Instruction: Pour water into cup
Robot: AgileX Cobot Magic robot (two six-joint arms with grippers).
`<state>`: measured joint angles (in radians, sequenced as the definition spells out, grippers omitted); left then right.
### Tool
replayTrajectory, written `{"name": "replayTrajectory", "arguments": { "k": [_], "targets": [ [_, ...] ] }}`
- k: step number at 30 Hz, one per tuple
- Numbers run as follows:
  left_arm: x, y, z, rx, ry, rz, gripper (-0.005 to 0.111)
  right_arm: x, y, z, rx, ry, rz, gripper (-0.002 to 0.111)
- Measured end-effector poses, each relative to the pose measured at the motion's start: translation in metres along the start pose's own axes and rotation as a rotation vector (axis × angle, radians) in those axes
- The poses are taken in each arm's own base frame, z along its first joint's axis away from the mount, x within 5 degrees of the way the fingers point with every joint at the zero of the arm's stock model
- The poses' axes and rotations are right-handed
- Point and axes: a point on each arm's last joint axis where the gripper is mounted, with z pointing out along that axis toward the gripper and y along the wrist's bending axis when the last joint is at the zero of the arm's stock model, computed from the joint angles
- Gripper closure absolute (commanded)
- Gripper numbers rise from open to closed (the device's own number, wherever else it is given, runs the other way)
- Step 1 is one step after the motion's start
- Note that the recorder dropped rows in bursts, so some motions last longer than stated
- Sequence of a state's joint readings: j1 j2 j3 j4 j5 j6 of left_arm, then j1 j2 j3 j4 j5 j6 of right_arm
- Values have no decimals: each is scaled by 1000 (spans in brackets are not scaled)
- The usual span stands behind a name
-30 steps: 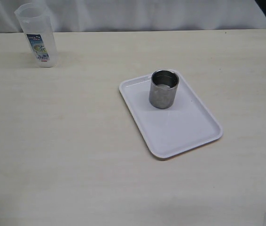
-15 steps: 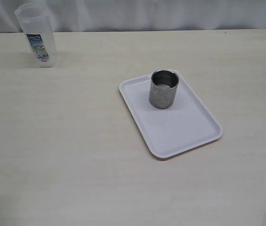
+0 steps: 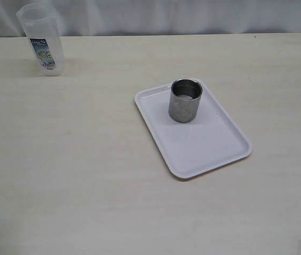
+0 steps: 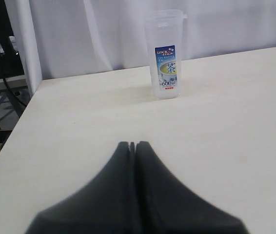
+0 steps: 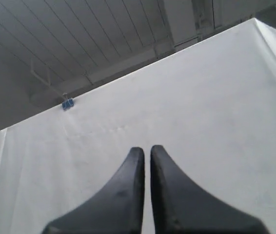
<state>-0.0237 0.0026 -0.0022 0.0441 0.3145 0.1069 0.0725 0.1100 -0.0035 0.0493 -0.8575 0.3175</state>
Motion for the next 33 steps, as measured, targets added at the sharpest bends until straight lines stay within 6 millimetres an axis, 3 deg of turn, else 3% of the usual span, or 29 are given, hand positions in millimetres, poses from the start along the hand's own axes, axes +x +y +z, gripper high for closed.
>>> {"name": "replayTrajectory", "arguments": {
  "k": [6, 12, 21, 28, 33],
  "targets": [
    [0, 0, 0, 0, 0, 0, 107, -8, 4, -8, -22, -50, -178, 104],
    [0, 0, 0, 0, 0, 0, 107, 0, 1, -8, 0, 46, -333, 104],
    [0, 0, 0, 0, 0, 0, 107, 36, -11, -19, 11, 488, -552, 104],
    [0, 0, 0, 0, 0, 0, 107, 59, -19, -37, 17, 829, -547, 104],
    [0, 0, 0, 0, 0, 0, 107, 66, -21, -46, 47, 956, -487, 104]
  ]
}}
